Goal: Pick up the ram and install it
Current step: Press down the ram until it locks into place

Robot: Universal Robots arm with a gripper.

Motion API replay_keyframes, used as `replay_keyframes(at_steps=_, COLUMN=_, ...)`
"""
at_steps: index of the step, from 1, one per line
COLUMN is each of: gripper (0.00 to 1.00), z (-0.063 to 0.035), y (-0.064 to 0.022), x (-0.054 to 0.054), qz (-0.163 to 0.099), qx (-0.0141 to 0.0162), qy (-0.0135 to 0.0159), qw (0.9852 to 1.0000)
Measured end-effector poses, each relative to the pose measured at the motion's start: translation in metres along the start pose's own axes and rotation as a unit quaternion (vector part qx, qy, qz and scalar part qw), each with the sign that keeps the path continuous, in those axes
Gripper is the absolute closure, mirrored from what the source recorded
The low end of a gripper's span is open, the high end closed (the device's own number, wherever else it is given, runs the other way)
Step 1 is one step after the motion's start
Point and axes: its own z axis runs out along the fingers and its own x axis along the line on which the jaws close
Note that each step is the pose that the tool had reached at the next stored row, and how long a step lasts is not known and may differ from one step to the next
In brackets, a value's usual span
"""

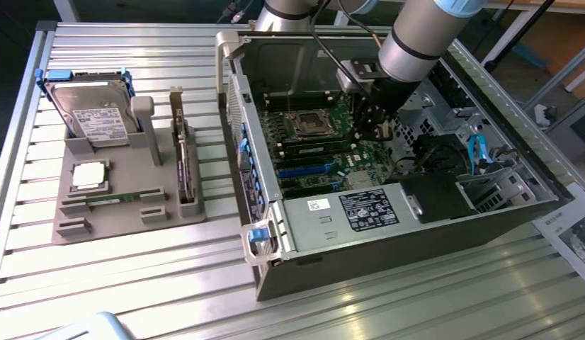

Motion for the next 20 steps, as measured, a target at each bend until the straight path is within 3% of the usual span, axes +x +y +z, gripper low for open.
replay_keyframes(at_steps=8, gripper=0.9, z=0.0032, y=-0.0001, x=0.0002, qz=0.0, qx=0.0, qy=0.0, qw=1.0)
replay_keyframes(at_steps=13, gripper=0.9, z=-0.0018, y=-0.0001, x=-0.0008, qz=0.0, qx=-0.0001, qy=-0.0001, qw=1.0)
replay_keyframes(at_steps=20, gripper=0.9, z=-0.0011, y=0.0, x=-0.0027, qz=0.0, qx=-0.0001, qy=-0.0002, qw=1.0)
